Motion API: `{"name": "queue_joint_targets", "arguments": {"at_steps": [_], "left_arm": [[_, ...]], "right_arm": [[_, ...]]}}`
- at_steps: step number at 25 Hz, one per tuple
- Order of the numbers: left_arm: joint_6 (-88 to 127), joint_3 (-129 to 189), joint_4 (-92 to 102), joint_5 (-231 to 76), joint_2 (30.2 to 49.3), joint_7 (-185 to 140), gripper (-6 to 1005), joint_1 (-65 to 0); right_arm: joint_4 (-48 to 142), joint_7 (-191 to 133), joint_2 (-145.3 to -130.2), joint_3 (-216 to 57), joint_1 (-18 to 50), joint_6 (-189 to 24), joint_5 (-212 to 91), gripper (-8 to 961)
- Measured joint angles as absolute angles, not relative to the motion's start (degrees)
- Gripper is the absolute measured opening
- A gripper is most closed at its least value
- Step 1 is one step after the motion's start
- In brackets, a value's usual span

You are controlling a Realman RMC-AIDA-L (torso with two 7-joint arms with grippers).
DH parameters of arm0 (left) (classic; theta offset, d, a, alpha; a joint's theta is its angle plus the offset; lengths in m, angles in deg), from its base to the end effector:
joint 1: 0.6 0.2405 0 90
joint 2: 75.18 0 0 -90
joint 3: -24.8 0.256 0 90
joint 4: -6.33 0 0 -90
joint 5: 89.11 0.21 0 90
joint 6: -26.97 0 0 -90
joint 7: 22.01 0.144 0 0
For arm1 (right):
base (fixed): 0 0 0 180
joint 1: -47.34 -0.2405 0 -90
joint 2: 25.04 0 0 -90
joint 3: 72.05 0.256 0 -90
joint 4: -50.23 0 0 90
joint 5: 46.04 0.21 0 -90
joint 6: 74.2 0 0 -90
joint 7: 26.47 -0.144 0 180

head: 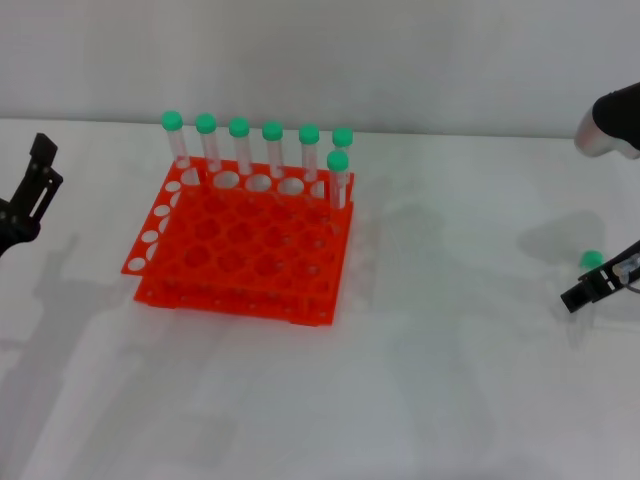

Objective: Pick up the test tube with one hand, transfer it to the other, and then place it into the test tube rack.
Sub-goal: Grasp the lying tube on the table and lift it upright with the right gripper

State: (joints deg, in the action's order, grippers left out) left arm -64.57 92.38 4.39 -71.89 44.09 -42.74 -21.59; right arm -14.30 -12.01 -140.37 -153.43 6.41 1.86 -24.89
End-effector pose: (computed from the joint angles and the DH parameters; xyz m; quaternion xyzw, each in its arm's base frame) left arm -0.3260 0.2855 0.0306 -0.6484 -0.1606 -0.4304 0.6070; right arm 0.2072 0.4054 0.0129 -0.8272 0.4253 -0.1933 0.3123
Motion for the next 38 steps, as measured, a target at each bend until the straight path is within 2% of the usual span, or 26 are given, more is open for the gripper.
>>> {"name": "queue_joint_targets", "arguments": {"at_steps": [17, 23, 27, 31, 38], "left_arm": [[-63.9, 92.38, 4.39, -73.71, 44.09, -42.75, 846, -21.41], [-63.9, 92.38, 4.39, -73.74, 44.09, -42.75, 846, -21.21], [-63.9, 92.38, 4.39, -73.74, 44.09, -42.75, 845, -21.15], [-63.91, 92.38, 4.39, -73.74, 44.09, -42.75, 845, -21.1], [-63.91, 92.38, 4.39, -73.73, 44.09, -42.75, 845, -21.08]], "right_arm": [[-11.13, -15.44, -140.5, -156.62, 5.43, 1.41, -26.45, 658], [-10.62, -15.68, -140.53, -156.94, 4.44, 2.25, -26.7, 538], [-10.32, -15.79, -140.53, -157.99, 3.78, 3.12, -26.72, 337], [-10.04, -16.02, -140.53, -158.42, 3.27, 3.8, -26.73, 211], [-9.04, -15.37, -140.44, -158.95, 2.06, 4.89, -26.99, 213]]}}
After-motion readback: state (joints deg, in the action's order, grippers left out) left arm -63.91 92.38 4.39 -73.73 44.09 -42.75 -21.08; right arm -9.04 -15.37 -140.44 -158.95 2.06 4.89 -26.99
